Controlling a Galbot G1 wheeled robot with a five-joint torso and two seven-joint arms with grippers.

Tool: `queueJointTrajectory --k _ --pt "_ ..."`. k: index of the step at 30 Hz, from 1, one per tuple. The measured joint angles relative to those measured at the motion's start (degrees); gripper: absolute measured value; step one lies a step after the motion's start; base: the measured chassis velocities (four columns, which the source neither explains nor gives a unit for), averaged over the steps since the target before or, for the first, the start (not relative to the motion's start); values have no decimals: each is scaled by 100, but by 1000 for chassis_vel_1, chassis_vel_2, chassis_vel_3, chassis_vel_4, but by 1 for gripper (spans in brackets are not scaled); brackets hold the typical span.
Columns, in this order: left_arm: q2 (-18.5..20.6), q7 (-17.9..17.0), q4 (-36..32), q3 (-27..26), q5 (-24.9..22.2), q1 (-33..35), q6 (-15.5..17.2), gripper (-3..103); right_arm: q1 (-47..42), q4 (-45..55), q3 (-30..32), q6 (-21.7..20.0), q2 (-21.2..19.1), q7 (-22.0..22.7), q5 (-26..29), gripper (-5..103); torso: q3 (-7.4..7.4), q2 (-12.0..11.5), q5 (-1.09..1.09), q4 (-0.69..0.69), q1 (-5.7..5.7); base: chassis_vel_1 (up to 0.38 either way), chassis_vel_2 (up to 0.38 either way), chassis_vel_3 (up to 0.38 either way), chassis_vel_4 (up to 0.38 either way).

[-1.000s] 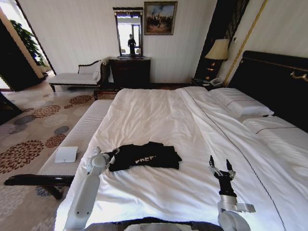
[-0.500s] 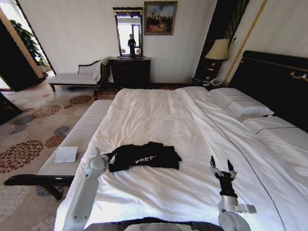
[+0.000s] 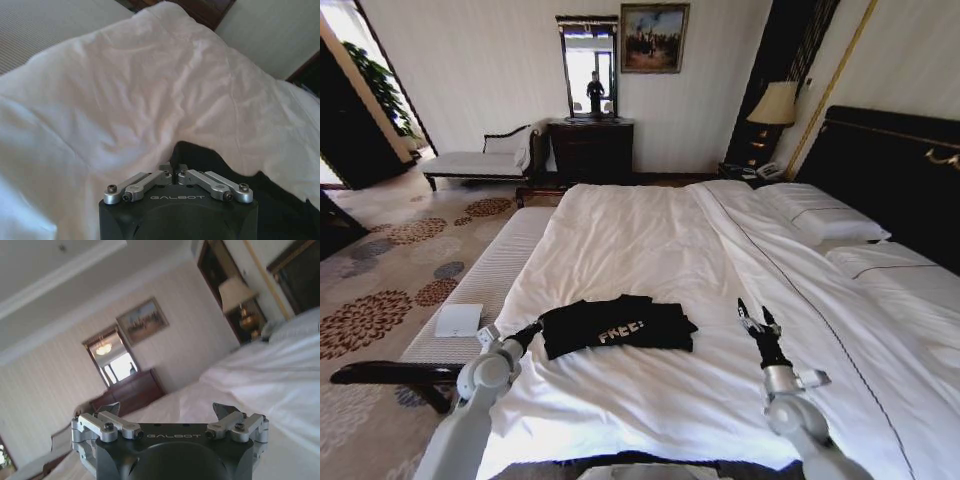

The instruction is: Fold the clothes on the bed.

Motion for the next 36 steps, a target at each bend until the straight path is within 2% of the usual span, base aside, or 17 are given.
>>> queueJointTrajectory --k 2,5,6,8,15,20,22,24,25,27,28,30,31,33,34,35,36 --pt "2 16 -81 22 79 159 2 0 237 -12 -238 -199 -197 171 209 100 0 0 4 -1 0 0 0 0 0" --pt "-44 71 -258 -25 316 612 -52 0 1114 -260 -1187 -670 -569 595 461 100 0 0 2 10 -1 0 0 0 0" --pt "-44 71 -258 -25 316 612 -52 0 1114 -260 -1187 -670 -569 595 461 100 0 0 2 10 -1 0 0 0 0" --pt "-108 106 -345 -85 443 831 -112 0 1793 -519 -1887 -887 -638 854 582 100 0 0 5 9 0 0 0 0 0" --pt "-241 193 -452 -174 764 1190 -314 0 3386 -1357 -3588 -1281 -341 1282 792 100 1 0 2 6 0 0 0 0 0" --pt "-299 207 -475 -162 887 1270 -357 0 4117 -1692 -4252 -1527 -225 1463 892 100 1 0 3 7 0 0 0 0 0" --pt "-324 220 -483 -148 942 1306 -375 0 4487 -1808 -4546 -1807 -236 1516 1053 100 1 -1 2 7 0 0 0 0 0" --pt "-349 243 -495 -142 989 1341 -401 0 5012 -1947 -4933 -2379 -301 1534 1352 100 1 -1 2 7 0 0 0 0 0" --pt "-349 243 -495 -142 989 1341 -401 0 5012 -1947 -4933 -2379 -301 1534 1352 100 1 -1 2 7 0 0 0 0 0" --pt "-364 249 -498 -144 1001 1358 -420 0 5316 -2041 -5102 -2903 -319 1535 1607 100 1 -1 2 6 0 0 0 0 0" --pt "-370 256 -502 -149 1018 1370 -434 0 5485 -2093 -5147 -3327 -303 1601 1797 100 1 -1 4 5 0 0 0 0 0" --pt "-387 278 -506 -151 1070 1386 -473 0 5766 -2183 -5207 -4041 -186 2130 2159 100 0 -1 2 6 0 0 0 0 0" --pt "-387 278 -506 -151 1070 1386 -473 0 5766 -2183 -5207 -4041 -186 2130 2159 100 0 -1 2 6 0 0 0 0 0" --pt "-406 289 -507 -151 1100 1395 -495 0 5949 -2273 -5284 -4438 -41 2603 2332 100 0 -1 4 5 0 0 0 0 0" --pt "-430 292 -508 -148 1118 1396 -507 0 6129 -2386 -5350 -4713 129 3032 2423 100 0 -1 3 6 0 0 0 0 0" --pt "-430 292 -508 -148 1118 1396 -507 0 6129 -2386 -5350 -4713 129 3032 2423 100 0 -1 3 6 0 0 0 0 0" --pt "-451 294 -503 -140 1129 1392 -514 0 6247 -2477 -5407 -4879 266 3275 2486 100 0 -1 2 7 0 0 0 0 0"
